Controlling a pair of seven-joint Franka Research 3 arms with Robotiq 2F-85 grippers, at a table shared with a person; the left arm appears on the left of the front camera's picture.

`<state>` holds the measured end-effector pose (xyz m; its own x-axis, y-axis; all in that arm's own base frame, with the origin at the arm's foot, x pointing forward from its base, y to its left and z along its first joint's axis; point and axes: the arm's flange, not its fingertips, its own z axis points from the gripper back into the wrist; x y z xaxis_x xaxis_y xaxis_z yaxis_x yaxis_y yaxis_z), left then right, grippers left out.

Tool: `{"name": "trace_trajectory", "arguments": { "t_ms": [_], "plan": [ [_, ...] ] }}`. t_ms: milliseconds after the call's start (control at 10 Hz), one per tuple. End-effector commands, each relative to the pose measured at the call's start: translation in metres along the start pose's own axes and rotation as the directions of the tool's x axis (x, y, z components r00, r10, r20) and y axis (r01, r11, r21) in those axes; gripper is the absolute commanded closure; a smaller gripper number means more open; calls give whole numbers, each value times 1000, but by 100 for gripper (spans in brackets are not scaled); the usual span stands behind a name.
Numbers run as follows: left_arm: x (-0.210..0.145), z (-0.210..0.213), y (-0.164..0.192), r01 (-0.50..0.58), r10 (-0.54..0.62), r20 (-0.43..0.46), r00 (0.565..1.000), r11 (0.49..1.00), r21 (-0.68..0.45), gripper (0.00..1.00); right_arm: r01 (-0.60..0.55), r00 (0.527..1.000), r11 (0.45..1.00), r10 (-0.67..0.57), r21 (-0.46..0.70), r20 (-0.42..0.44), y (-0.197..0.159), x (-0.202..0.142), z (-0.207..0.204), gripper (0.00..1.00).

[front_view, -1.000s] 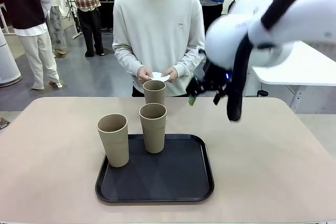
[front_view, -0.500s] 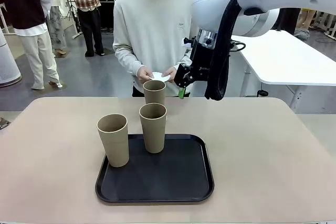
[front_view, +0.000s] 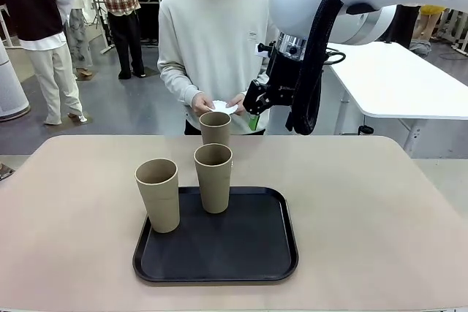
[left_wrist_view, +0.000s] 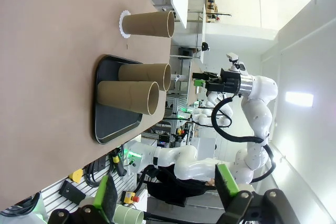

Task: Place coasters on the table and set cups on them.
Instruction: Take one Reusable plastic cup from the Flat Tray and place it on a coaster set by the human.

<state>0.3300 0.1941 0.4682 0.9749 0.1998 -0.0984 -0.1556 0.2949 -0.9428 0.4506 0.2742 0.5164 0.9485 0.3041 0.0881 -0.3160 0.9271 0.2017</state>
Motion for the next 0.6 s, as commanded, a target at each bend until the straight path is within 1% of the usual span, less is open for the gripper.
{"name": "trace_trajectory", "arguments": {
  "t_ms": [0,300,400,500],
  "plan": [
    [-1,1,-2,7,-6,3,1000,1000,-13,0,4,1000,1000,-4,-4,14,-2,-3,-3,0],
    [-1,1,-2,7,-6,3,1000,1000,-13,0,4,1000,1000,-4,-4,14,-2,-3,-3,0],
    [-1,1,-2,7,-6,3,1000,1000,-13,0,1,1000,1000,-1,0,-2,0,0,-1,0],
    [-1,1,-2,7,-6,3,1000,1000,-13,0,50,996,996,-55,69,76,-28,-45,17,0]
  ]
}}
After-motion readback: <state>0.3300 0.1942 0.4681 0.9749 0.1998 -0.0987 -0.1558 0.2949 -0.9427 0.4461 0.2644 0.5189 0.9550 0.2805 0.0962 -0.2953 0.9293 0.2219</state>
